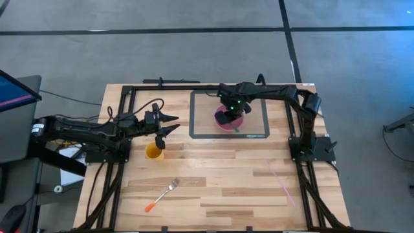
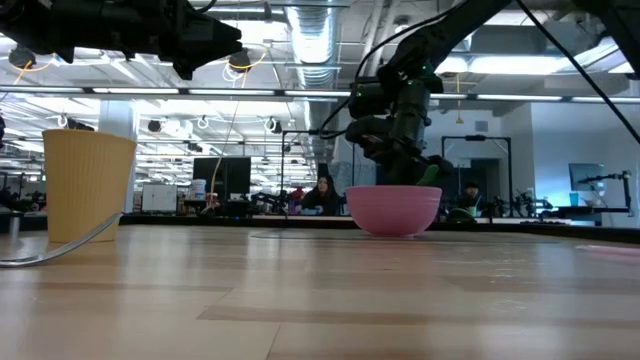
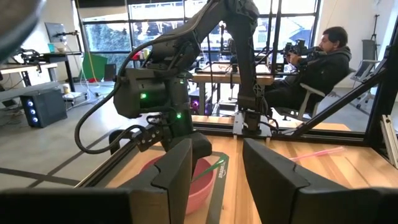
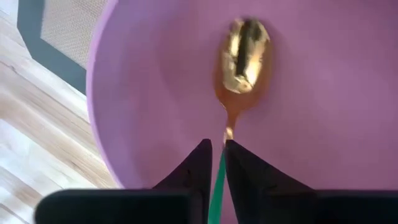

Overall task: Pick & Place Utensil
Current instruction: Put the green spoon into the pink bowl, then put the orange fork into the pink bowl

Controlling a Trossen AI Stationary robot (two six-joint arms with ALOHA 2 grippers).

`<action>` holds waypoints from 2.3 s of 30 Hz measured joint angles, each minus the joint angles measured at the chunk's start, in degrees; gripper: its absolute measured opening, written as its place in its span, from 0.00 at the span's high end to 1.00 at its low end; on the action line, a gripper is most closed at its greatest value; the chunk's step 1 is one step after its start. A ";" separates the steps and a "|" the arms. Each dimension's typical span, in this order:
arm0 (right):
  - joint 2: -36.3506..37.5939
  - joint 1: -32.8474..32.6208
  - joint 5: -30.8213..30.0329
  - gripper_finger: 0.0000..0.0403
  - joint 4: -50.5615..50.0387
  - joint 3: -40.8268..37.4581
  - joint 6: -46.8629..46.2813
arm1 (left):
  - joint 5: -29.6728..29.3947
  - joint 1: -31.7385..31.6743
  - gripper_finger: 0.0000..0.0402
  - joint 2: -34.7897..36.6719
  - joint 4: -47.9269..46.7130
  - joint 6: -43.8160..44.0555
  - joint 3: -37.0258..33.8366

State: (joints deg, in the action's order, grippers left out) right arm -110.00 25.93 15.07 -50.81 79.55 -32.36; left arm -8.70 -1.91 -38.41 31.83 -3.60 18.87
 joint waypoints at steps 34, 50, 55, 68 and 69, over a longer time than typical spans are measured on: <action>11.12 -0.27 -0.10 0.85 -3.69 0.00 4.15 | 0.00 -0.02 0.64 0.00 0.07 0.00 0.00; 37.38 -8.60 -9.16 0.85 -4.35 -1.52 16.11 | 7.16 0.50 0.64 -2.93 0.01 7.62 0.03; 45.56 -13.25 -13.21 0.85 0.64 -8.03 17.35 | 8.36 3.14 0.64 -7.16 0.53 10.90 0.02; 59.53 -17.45 -13.26 0.85 25.42 -35.44 15.80 | 3.98 10.65 0.64 -13.69 6.90 12.48 0.56; 59.56 -17.76 -13.22 0.85 27.30 -37.04 15.79 | 3.55 11.32 0.64 -14.16 6.94 12.48 1.23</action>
State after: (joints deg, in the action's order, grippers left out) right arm -50.44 8.17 1.85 -23.50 42.51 -16.57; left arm -5.15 9.40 -52.58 38.77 8.88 20.11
